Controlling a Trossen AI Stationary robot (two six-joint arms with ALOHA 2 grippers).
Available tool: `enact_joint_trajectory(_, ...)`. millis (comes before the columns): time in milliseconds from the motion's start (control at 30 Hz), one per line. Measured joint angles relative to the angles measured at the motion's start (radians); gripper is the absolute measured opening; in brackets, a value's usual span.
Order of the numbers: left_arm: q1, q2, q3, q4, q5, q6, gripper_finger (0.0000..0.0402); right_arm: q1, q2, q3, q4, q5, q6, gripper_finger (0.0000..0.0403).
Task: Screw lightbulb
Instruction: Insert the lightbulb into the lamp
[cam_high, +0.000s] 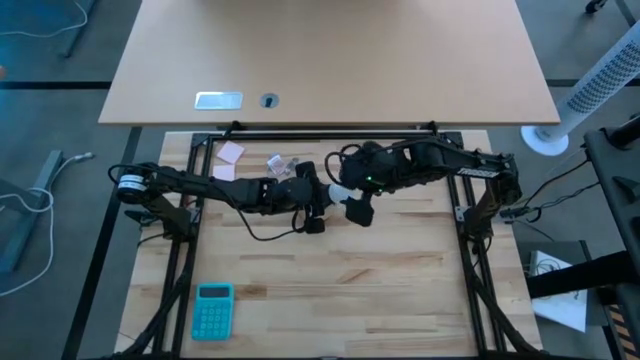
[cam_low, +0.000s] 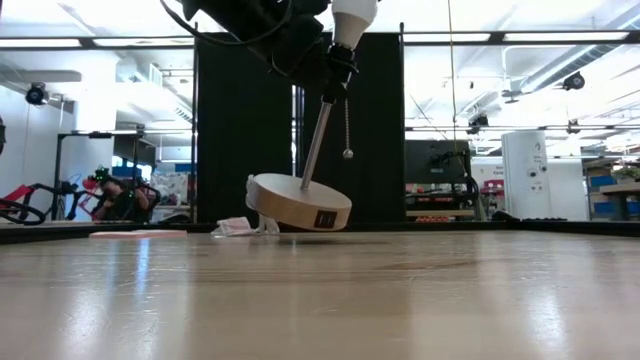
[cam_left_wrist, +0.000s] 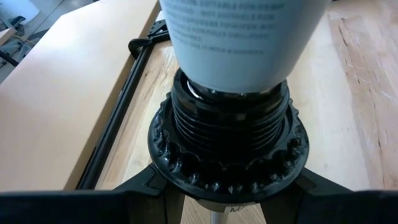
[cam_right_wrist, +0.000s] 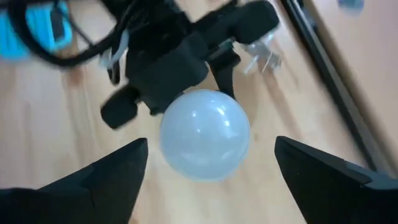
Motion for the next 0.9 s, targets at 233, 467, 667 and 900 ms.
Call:
enact_joint_trajectory(233,0.000,0.000,-0.001,-0.002,0.000,0.000,0.0145,0.018,0.000,0.000,0.000,0.002,-0.420,0.0346)
enact_joint_trajectory(467,0.000,0.000,-0.001,-0.001,0.008,0.002,0.0145,0.040,0.006,0.000,0.022,0.002,-0.848,0.0346)
enact_joint_trajectory(667,0.000,0.001,-0.002,0.003,0.011,0.004,0.0145,0.026,0.025,0.000,0.026,0.009,-0.928,0.0346)
enact_joint_trajectory(900,0.000,0.001,-0.003,0.005,0.011,0.011,0.0145,0.022,0.052,-0.005,0.016,0.002,-0.956,0.0346)
